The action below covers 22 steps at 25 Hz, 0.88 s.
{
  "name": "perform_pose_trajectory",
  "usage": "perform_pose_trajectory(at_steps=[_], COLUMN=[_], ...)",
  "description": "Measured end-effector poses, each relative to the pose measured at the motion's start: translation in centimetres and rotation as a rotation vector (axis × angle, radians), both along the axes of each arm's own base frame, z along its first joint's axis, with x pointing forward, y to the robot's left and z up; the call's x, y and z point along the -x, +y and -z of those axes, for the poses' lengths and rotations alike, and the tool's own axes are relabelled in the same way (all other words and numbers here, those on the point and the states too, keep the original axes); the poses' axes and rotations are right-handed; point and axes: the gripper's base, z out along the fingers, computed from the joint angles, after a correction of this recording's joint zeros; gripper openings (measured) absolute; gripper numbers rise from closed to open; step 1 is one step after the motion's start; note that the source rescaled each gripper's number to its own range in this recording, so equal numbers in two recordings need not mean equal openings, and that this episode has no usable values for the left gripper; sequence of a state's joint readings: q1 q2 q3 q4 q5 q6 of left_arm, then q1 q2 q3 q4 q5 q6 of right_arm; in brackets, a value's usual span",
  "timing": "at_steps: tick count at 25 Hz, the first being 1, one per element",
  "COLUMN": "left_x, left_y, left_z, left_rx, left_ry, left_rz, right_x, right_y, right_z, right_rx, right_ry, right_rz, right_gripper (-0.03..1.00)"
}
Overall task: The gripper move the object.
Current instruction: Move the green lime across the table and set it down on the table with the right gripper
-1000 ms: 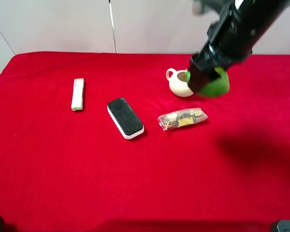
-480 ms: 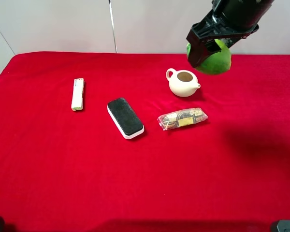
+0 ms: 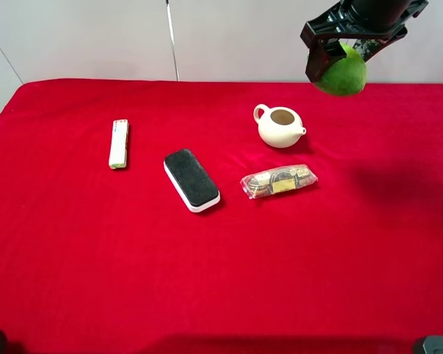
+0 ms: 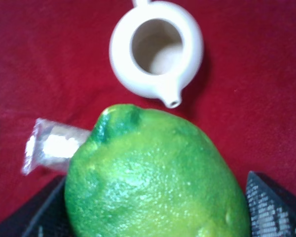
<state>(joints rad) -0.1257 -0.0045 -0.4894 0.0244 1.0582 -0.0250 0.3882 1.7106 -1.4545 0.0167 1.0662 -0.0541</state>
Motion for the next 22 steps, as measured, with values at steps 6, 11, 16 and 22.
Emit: perform_pose_trajectory(at_steps=[6, 11, 16, 22], left_x=[0.0, 0.0, 0.0, 0.0], left_y=[0.0, 0.0, 0.0, 0.0], left_z=[0.0, 0.0, 0.0, 0.0], left_rx=[0.0, 0.0, 0.0, 0.0], left_ry=[0.0, 0.0, 0.0, 0.0], left_rz=[0.0, 0.0, 0.0, 0.0], right_x=[-2.8, -4.8, -6.5, -8.0], right_y=[-0.8, -1.7, -2.8, -4.1], right_z=[1.8, 3.6, 5.7, 8.4], right_rx=[0.009, 0.01, -0.023, -0.057], right_ry=[0.031, 0.052, 0.072, 0.091], right_rz=[0.047, 0.081, 0.118, 0.161], right_gripper=[0.0, 0.0, 0.0, 0.0])
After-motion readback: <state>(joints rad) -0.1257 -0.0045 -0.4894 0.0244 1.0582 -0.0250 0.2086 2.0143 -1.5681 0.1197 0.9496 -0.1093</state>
